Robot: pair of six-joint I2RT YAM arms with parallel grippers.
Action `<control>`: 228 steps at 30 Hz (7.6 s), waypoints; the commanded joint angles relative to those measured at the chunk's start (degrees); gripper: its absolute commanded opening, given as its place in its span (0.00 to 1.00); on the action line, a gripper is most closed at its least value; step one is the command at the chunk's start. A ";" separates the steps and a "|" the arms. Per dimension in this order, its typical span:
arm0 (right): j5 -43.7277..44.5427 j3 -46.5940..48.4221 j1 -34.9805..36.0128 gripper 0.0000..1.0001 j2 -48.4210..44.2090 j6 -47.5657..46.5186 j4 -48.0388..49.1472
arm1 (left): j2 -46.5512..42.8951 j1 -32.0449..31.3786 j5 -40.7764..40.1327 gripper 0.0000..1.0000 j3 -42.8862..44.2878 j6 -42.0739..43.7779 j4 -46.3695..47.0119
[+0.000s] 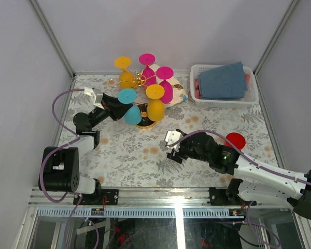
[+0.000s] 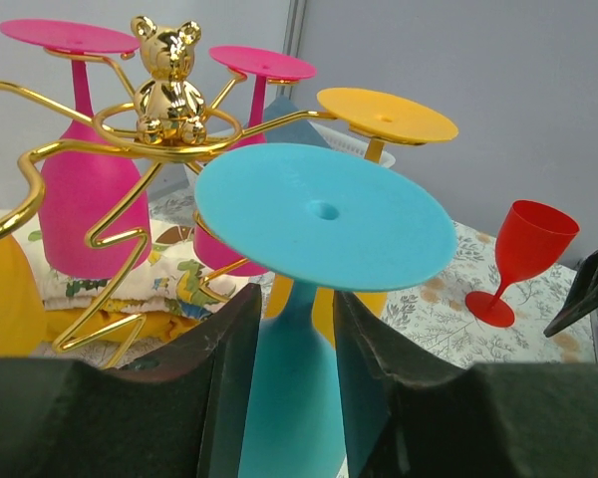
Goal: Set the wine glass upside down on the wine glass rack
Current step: Turn the wine glass upside down at the wine rack, then pick up the wine glass at the center of the board.
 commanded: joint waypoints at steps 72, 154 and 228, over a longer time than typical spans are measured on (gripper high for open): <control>23.64 19.19 -35.26 0.99 8.37 35.46 -18.51 | -55.86 -7.09 -46.96 1.00 3.25 9.77 -88.55; 24.44 15.32 -44.55 0.99 14.73 64.66 -52.64 | -53.55 -8.69 -42.64 1.00 2.75 10.08 -85.50; -3.58 15.64 -44.60 0.70 -1.17 46.21 -27.27 | -51.87 -8.69 -53.58 1.00 12.64 17.19 -92.25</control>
